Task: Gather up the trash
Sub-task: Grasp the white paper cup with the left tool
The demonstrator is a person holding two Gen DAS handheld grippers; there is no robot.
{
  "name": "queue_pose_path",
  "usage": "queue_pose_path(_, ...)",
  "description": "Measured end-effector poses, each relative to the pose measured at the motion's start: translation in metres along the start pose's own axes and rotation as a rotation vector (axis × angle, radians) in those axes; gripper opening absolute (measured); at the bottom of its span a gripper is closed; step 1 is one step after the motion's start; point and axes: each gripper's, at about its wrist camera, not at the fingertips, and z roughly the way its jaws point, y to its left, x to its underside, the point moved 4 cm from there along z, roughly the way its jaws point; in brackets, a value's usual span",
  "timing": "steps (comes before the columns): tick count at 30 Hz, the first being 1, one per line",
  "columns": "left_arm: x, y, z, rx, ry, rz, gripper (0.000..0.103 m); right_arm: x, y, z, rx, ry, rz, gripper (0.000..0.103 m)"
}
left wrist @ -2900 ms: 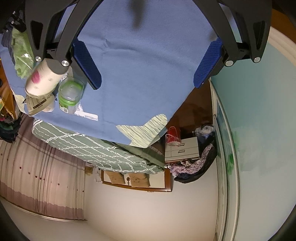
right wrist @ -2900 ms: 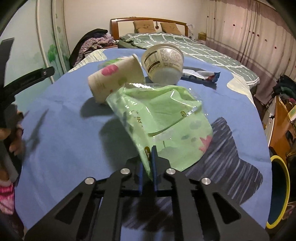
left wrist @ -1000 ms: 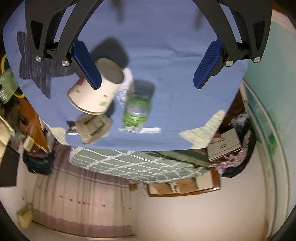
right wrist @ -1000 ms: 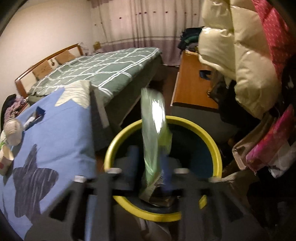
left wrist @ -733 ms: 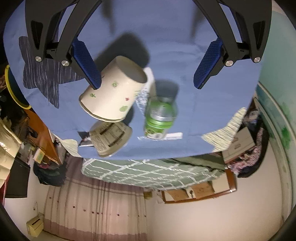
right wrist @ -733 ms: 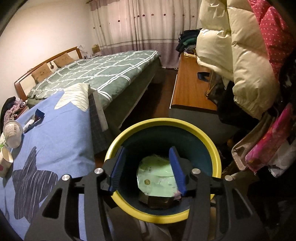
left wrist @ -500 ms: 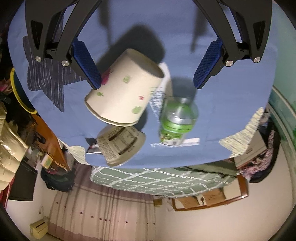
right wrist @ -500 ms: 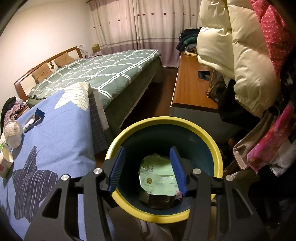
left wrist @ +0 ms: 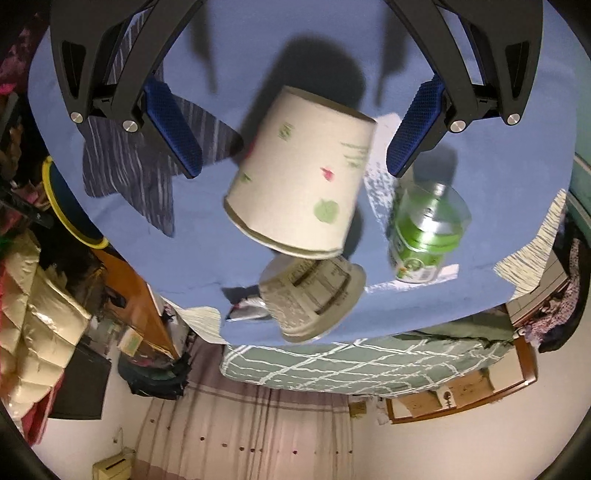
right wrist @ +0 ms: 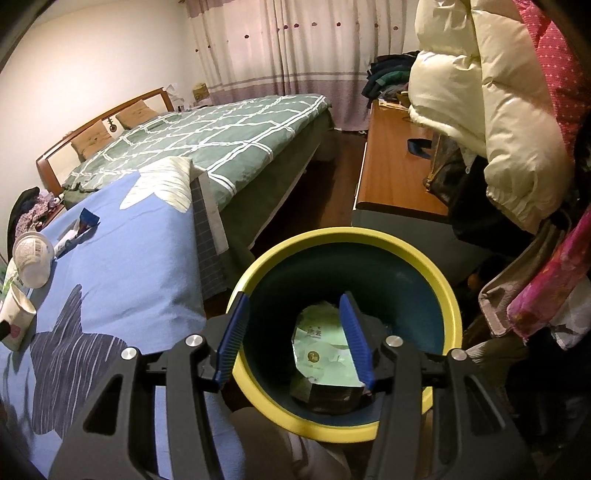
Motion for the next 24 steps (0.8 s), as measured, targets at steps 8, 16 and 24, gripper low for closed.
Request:
queue_pose_path(8,-0.005,0.0,0.015,-0.009,0.044,0.043,0.098,0.001,0.0,0.0,-0.015,0.003,0.003,0.049)
queue_pose_path(16,-0.009,-0.005,0.028,0.023,0.066,0.057,0.069,0.003,-0.002,-0.001,-0.032,0.006,0.013,0.049)
queue_pose_path(24,-0.015,-0.036,0.019,0.024,0.045,0.11,0.065,0.004,-0.009,-0.006,-0.043,0.001,0.014,0.049)
